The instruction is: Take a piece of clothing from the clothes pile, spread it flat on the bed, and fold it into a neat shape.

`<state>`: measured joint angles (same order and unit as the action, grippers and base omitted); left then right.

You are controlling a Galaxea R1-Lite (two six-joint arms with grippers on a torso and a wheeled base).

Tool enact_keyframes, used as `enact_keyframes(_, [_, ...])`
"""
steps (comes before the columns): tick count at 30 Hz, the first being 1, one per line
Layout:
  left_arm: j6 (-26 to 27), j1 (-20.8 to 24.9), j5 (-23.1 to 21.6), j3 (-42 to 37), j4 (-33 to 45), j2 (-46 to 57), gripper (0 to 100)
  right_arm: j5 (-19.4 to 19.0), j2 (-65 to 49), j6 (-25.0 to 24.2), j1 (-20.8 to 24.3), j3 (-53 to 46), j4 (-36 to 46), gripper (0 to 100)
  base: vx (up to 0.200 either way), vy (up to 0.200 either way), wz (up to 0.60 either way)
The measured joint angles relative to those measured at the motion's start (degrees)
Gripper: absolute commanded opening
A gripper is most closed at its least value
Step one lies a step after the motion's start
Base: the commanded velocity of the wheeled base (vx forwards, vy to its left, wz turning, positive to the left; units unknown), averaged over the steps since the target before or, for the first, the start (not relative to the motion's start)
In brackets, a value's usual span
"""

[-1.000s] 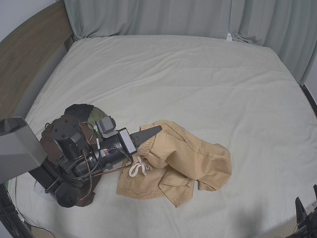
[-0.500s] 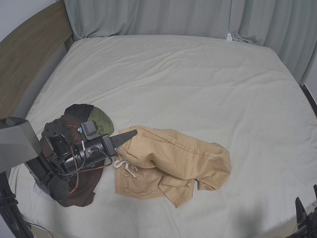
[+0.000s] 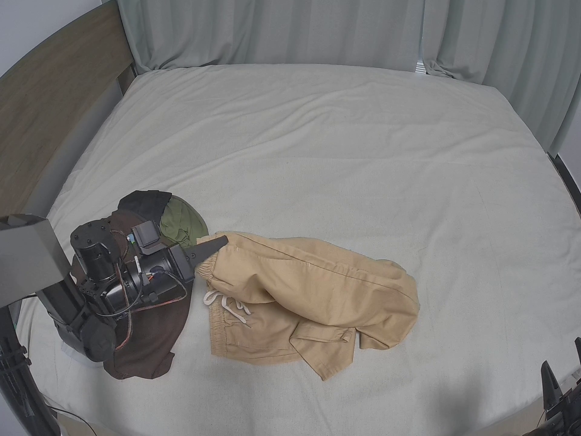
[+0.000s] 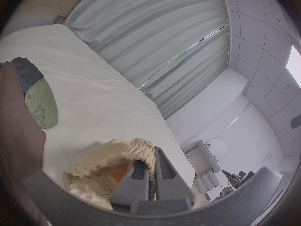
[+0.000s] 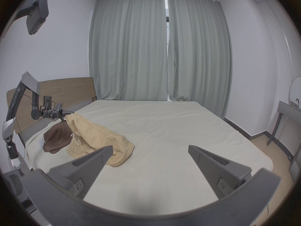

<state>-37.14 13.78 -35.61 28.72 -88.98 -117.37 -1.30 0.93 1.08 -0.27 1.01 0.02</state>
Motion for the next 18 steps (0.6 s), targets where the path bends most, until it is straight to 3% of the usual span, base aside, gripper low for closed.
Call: enact_keyframes(18, [-0.02, -1.79, -0.18, 0.4, 0.0, -0.32, 0, 0.0, 0.0, -0.22, 0.02, 0.0, -0.02, 100, 0.0, 0.0, 0.0])
